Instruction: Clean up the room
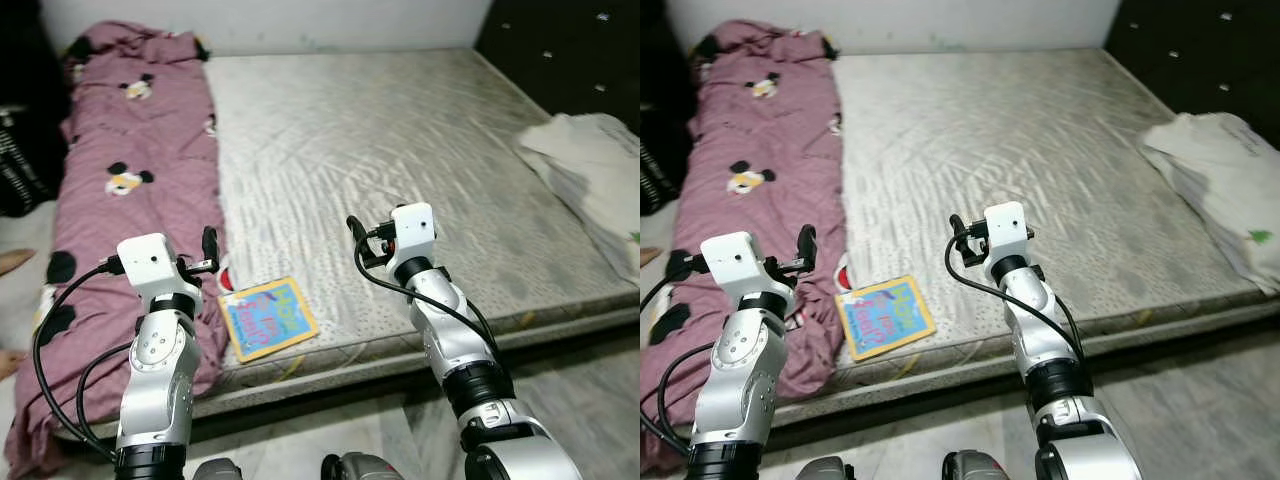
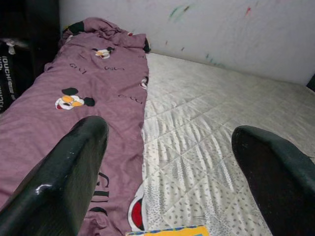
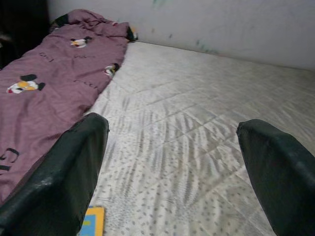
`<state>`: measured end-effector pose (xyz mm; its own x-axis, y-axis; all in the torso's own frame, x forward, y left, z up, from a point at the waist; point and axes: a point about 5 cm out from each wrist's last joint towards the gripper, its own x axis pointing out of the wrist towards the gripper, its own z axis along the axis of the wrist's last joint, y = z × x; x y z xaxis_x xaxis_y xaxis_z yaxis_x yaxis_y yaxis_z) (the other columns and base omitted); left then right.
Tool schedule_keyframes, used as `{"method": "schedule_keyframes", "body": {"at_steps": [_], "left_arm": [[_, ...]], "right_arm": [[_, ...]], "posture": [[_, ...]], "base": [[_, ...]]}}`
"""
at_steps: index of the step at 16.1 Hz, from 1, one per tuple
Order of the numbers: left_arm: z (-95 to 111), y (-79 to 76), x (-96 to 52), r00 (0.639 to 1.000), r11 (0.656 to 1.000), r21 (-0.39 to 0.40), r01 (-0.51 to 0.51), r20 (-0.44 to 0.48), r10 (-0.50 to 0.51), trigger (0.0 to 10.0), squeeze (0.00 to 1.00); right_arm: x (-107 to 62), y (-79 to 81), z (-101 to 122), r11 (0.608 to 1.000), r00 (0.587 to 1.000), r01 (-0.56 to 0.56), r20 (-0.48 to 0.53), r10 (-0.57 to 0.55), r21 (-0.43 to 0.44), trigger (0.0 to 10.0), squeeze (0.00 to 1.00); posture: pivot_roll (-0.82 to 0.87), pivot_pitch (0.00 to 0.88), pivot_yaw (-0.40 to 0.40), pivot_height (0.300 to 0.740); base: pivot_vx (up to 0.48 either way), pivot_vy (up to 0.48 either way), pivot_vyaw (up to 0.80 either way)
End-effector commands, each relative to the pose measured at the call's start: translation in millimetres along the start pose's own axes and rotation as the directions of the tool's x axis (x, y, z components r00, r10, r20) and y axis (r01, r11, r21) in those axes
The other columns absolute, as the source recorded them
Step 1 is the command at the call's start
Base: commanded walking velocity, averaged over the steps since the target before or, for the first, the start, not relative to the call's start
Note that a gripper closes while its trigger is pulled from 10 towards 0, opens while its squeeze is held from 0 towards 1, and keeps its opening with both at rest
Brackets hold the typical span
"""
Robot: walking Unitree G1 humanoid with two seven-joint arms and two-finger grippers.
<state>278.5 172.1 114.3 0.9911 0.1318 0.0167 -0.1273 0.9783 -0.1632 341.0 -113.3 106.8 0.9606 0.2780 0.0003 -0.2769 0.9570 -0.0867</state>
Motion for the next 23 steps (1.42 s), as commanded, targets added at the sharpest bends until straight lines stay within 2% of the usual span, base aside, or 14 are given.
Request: {"method": "schedule_keyframes", "body": {"at_steps": [1,10,17,20,23], "left_arm": [[5.6,-5.4,-0.2,0.999,1.0,-0.003,0.025,0.027,-0.025,10.0,0.0],[5.4,-8.7,-0.7,0.999,0.999,-0.02,0.045,0.026,-0.044,10.0,0.0],[0.5,-7.4,1.2,1.0,1.0,-0.027,0.0,-0.007,0.0,10.0,0.0],[-0.3,-6.2,1.2,1.0,0.999,-0.027,-0.017,-0.014,0.017,10.0,0.0],[-3.4,-3.7,-1.1,0.999,0.999,-0.03,-0.025,-0.036,0.024,10.0,0.0]], "right_arm": [[0.4,-1.3,2.8,1.0,1.0,0.0,0.01,0.0,-0.005,10.0,0.0],[1.1,-4.0,2.7,1.0,1.0,0.003,0.009,-0.003,-0.015,10.0,0.0],[1.1,-10.1,-0.8,0.999,1.0,0.022,-0.011,-0.022,-0.024,10.0,0.0],[1.4,-10.4,-0.4,1.0,1.0,0.022,-0.009,-0.022,-0.021,10.0,0.0],[-0.1,-6.7,-3.6,1.0,1.0,0.01,-0.018,-0.01,-0.022,10.0,0.0]], "posture": [[0.07,0.09,-0.045,0.74],[0.07,0.083,-0.049,0.74],[0.07,0.099,-0.05,0.74],[0.07,0.106,-0.045,0.74],[0.07,0.111,-0.047,0.74]], "base": [[0.307,0.0,0.0],[0.327,0.0,0.0],[0.0,0.0,0.0],[0.0,0.0,-0.61],[0.0,0.0,0.0]]}}
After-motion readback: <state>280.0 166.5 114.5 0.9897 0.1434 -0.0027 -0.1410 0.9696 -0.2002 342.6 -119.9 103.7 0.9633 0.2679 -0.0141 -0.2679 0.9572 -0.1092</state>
